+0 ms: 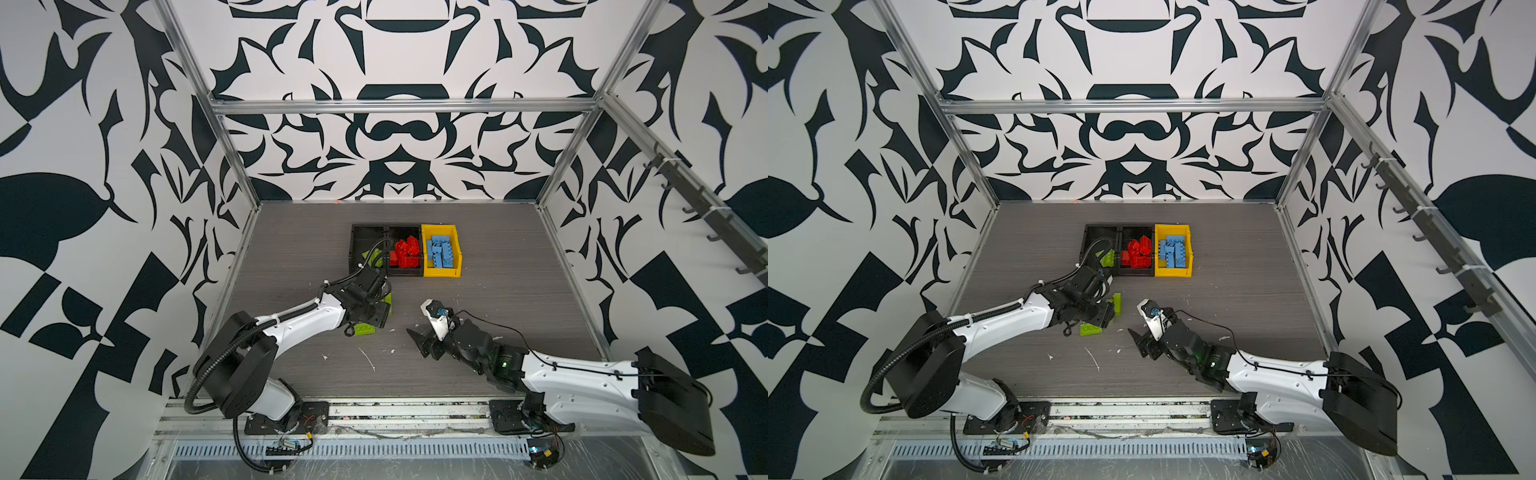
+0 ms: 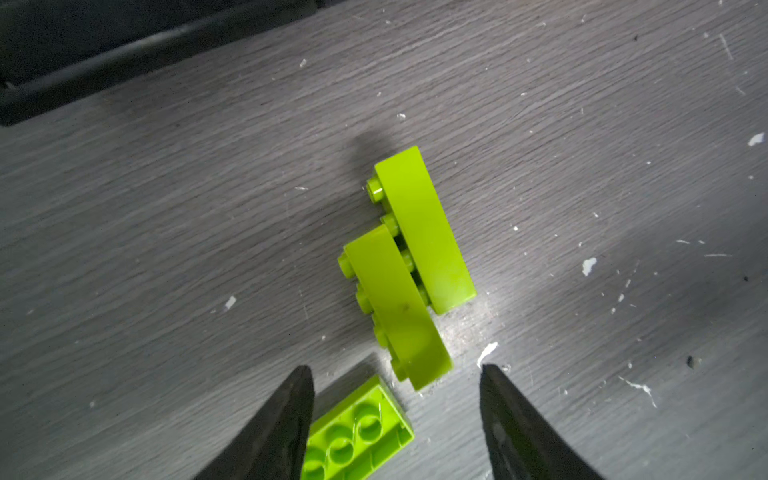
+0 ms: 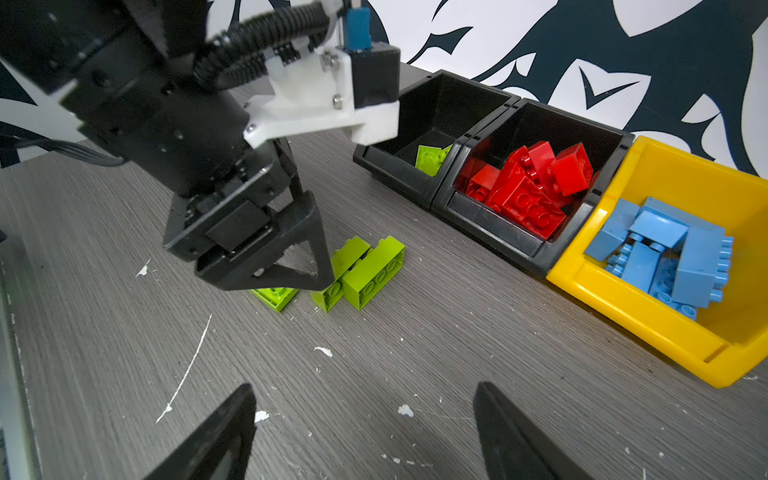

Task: Sort the legos into containers by color
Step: 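Lower the left gripper onto the stacked lime-green 2x4 bricks and close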

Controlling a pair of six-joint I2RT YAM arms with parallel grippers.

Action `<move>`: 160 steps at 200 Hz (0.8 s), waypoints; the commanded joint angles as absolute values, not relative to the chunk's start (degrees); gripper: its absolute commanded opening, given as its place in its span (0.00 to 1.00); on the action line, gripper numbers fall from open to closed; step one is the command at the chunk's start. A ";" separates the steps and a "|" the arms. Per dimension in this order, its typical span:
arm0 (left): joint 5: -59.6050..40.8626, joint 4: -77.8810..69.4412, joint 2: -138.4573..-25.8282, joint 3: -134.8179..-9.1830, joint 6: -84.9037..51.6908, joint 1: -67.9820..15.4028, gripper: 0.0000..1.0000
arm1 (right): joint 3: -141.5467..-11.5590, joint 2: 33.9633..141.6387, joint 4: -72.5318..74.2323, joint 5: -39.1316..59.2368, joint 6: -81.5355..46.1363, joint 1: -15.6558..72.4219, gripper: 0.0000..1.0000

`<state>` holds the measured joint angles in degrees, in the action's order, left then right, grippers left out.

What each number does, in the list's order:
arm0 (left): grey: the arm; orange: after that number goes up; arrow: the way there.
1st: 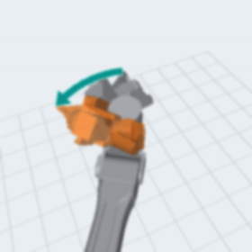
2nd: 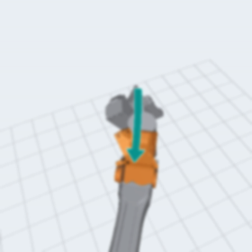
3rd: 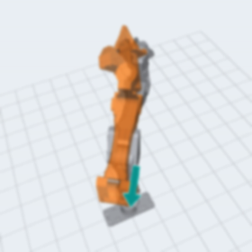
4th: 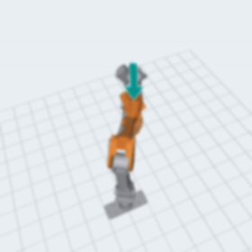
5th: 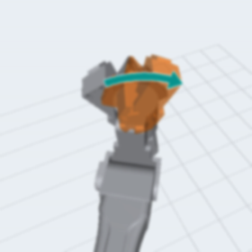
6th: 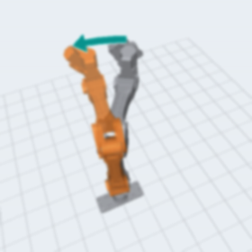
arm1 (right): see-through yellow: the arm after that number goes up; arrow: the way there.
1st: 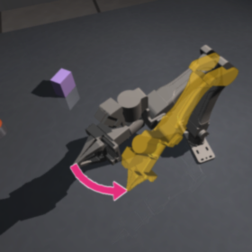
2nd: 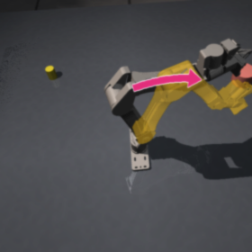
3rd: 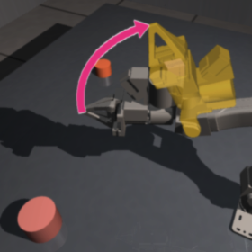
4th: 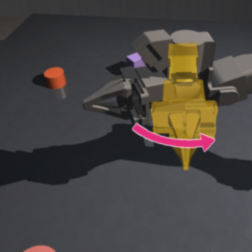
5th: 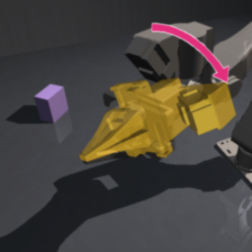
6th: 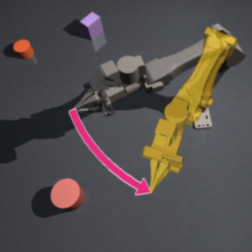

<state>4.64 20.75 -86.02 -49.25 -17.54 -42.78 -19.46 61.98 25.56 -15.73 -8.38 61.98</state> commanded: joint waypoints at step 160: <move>10.92 23.74 -97.65 -57.72 -14.09 -43.43 0.51 | -21.01 62.67 26.79 -15.98 -7.80 61.98 0.84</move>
